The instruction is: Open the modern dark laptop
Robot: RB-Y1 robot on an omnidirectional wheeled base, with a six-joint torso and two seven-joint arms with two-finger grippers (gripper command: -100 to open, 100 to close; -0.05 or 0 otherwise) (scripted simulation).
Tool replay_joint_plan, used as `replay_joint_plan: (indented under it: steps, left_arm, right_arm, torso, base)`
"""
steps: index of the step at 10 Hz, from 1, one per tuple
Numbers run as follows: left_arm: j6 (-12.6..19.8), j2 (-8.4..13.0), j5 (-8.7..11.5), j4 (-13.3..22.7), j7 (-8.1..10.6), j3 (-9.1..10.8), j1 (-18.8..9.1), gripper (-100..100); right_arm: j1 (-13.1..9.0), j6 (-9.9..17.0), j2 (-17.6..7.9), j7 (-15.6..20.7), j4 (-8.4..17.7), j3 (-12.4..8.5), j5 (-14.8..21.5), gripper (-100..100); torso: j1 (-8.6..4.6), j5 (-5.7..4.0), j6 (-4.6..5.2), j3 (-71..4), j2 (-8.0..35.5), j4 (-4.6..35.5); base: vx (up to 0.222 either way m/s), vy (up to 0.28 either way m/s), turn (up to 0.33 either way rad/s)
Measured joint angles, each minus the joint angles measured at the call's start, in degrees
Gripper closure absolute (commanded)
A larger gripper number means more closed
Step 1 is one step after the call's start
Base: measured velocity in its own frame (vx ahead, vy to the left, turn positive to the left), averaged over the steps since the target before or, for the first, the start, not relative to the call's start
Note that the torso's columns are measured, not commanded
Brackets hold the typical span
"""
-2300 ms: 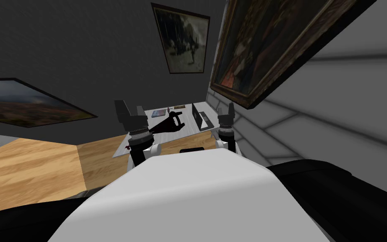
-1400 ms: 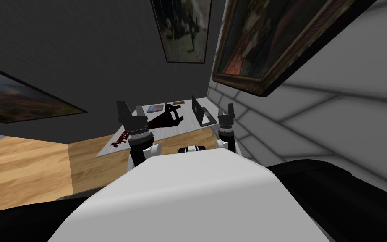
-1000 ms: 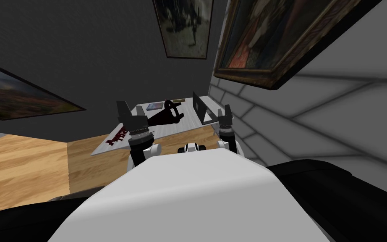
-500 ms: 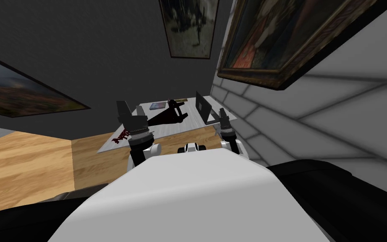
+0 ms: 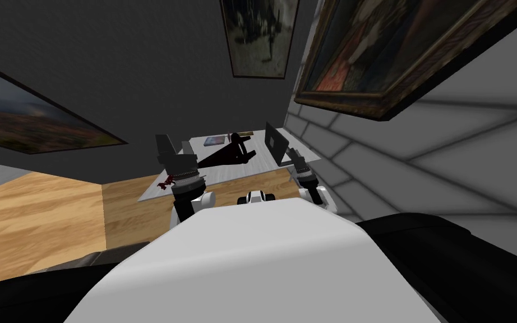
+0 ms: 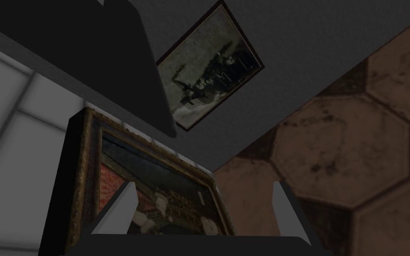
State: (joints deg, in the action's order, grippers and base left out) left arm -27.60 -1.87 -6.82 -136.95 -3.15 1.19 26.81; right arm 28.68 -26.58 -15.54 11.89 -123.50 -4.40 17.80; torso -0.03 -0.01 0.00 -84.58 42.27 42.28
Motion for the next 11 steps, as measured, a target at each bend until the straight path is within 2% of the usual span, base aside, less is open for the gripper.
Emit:
replay_joint_plan:
  steps: [11]
  left_arm:
    - [0.0,0.0,0.0,0.0,0.0,0.0,0.0,0]
  right_arm:
    - [-0.68,3.14,-8.46,11.85,6.23,-5.72,11.23,-100]
  torso:
    - [0.04,0.01,0.0,0.0,0.01,0.0]
  base:
    - [0.003,0.057,0.025]
